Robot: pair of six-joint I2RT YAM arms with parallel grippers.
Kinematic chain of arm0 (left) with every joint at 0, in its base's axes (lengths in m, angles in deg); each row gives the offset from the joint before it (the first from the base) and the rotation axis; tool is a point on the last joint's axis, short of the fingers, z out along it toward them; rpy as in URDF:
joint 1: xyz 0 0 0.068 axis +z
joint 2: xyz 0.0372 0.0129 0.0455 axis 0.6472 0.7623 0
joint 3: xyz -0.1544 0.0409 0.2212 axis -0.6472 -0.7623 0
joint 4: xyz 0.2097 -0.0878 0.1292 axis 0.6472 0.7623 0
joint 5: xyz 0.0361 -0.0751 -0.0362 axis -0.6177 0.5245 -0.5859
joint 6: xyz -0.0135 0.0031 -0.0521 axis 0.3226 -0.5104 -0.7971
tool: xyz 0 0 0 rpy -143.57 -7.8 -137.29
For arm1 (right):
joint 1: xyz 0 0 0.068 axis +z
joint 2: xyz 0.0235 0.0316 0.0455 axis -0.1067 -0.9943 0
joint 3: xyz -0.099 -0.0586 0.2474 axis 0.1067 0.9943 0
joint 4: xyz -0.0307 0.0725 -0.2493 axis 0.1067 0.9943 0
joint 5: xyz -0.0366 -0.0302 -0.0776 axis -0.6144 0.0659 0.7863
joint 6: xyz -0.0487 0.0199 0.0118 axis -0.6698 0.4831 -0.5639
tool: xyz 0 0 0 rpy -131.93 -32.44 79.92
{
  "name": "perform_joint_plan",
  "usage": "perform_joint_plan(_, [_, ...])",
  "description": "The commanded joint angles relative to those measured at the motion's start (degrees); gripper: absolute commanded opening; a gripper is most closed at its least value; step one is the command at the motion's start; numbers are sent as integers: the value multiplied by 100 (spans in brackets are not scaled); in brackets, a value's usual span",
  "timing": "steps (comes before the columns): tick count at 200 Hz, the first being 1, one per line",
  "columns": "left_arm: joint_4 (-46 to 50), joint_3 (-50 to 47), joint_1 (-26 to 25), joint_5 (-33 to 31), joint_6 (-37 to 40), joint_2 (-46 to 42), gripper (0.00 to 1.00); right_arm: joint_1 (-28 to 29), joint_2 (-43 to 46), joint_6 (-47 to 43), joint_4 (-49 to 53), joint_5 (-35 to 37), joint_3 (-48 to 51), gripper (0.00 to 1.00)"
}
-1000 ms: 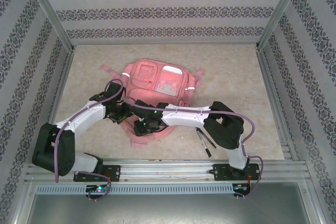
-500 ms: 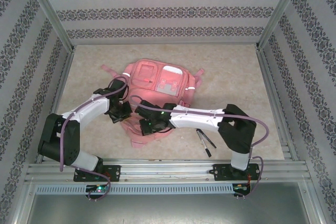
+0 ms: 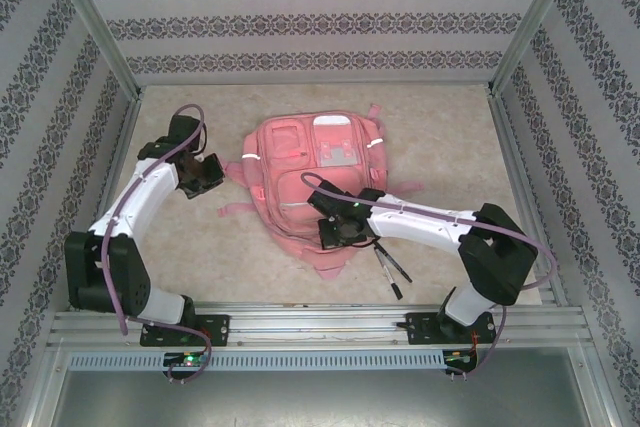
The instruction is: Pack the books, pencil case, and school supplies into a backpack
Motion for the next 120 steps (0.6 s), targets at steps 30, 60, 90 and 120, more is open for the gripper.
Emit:
perform_joint_plan(30, [113,-163,-821,755,-550,-613,41,49,431,32,-1013,-1027,-509,0])
perform_joint_plan(60, [66,-637,-1365,653,-1173,-1128,44,28,373,6,-962,-1200,-1193,0])
perform_joint_plan(90, [-106,-958,-1809,591,-1545,-1232,46,13,243,-28,-919,-1321,-1517,0])
perform_joint_plan(120, [-389,-1223,-2035,282,-1999,-1222,53,27,154,168,-1099,-1564,-1390,0])
